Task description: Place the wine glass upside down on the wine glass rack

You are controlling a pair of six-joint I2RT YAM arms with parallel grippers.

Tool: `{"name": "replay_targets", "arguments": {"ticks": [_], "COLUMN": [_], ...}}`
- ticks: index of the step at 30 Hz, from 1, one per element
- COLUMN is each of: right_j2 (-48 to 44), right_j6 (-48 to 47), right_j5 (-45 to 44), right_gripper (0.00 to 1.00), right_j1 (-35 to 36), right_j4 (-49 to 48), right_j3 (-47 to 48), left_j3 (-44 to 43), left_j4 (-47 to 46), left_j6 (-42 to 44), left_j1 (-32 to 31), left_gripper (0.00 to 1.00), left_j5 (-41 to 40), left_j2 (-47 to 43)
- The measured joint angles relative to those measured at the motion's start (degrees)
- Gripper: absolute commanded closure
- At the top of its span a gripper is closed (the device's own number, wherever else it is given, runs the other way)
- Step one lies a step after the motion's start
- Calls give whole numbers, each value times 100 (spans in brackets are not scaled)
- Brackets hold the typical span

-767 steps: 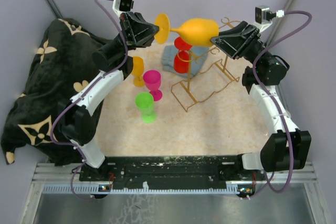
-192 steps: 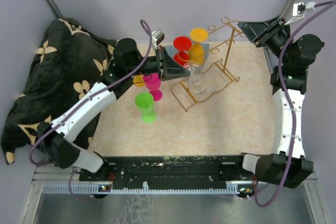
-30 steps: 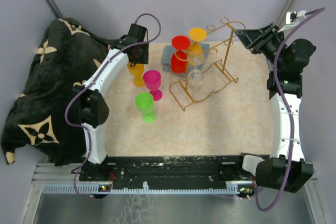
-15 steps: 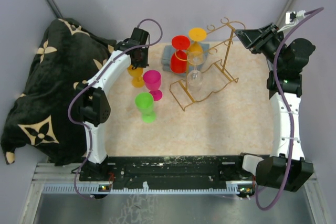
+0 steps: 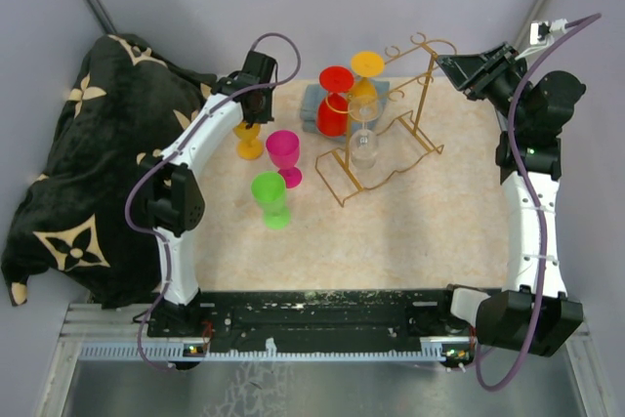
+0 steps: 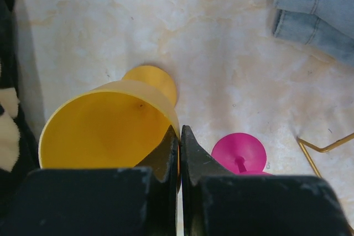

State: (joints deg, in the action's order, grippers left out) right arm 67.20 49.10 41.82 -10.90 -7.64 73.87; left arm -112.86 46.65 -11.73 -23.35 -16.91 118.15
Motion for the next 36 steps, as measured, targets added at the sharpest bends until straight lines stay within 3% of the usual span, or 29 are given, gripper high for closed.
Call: {"name": "replay_targets", "arguments": {"ticks": [9,14,18,29,36], "right_j2": [0,0,0,2,7], "right_j6": [0,-4,-7,-70,-138], "right_j5": [-17,-20,-42,-87,-96], "right_gripper": [65,65,66,66,65], "right_j1": [90,144,181,326,409], "right_j4": [0,4,11,46,48], "right_j3": [0,0,0,0,0], "left_j3": [28,164,518,1307,1801], "left_j4": [-608,-1482,-2275,-4350,-5587], "left_j6": [107,304,280,-339,-1613], "left_j1": [-212,-621,-811,-743,-223], "left_gripper": [100,100,100,100,100], "left_j5": [-894,-1314,-1191,605,2743], "left_j2": [-656,-1375,-2068,-3467,-3748]}}
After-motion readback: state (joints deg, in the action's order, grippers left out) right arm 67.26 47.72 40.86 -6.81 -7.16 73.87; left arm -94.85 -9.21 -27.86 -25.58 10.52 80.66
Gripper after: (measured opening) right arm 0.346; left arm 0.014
